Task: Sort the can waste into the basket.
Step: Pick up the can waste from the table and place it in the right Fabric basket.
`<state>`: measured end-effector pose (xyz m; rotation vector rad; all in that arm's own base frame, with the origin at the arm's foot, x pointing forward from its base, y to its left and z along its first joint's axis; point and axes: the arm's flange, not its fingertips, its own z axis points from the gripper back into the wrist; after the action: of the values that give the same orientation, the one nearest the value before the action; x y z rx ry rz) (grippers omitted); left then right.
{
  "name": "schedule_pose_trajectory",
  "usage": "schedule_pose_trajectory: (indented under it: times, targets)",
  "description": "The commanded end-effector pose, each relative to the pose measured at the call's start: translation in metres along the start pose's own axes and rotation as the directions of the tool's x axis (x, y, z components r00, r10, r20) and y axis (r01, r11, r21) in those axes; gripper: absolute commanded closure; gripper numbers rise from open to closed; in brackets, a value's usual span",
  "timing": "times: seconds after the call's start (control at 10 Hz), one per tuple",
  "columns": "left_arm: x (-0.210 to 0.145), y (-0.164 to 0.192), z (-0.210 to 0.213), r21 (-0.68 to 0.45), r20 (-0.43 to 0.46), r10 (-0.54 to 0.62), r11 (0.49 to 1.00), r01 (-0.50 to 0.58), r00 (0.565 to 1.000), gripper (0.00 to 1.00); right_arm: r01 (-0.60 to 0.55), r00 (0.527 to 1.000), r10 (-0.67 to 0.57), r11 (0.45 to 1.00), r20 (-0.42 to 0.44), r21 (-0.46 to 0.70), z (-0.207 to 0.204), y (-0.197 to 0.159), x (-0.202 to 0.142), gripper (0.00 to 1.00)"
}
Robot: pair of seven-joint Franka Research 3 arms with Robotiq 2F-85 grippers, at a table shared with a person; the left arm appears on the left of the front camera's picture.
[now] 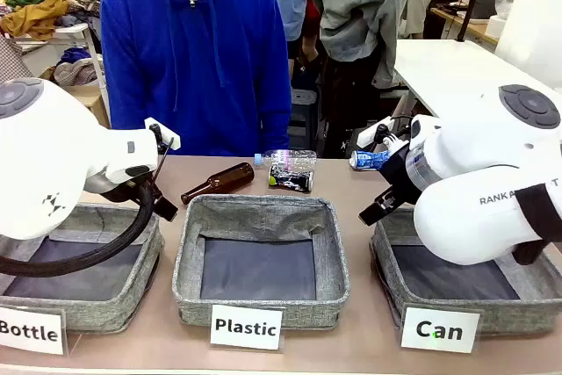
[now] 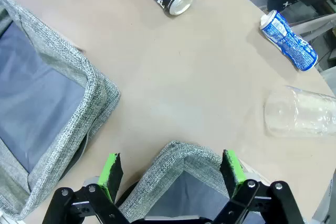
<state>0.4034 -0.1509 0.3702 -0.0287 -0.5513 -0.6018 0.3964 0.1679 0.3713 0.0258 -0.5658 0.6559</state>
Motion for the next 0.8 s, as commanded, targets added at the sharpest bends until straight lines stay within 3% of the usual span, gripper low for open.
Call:
schedule_pose_trajectory:
  times: [0.0, 0.7]
  targets:
    - [0.0, 0.0, 0.0001, 0.0, 0.0, 0.0, 1.0, 0.0, 1.0, 0.0, 0.0, 1.0, 0.0, 1.0, 0.0, 0.0, 0.0, 0.0, 0.0, 0.0]
    - [0.0, 0.0, 0.0001, 0.0, 0.0, 0.0, 1.0, 0.0, 1.0, 0.0, 0.0, 1.0, 0.0, 1.0, 0.0, 0.0, 0.0, 0.0, 0.0, 0.0]
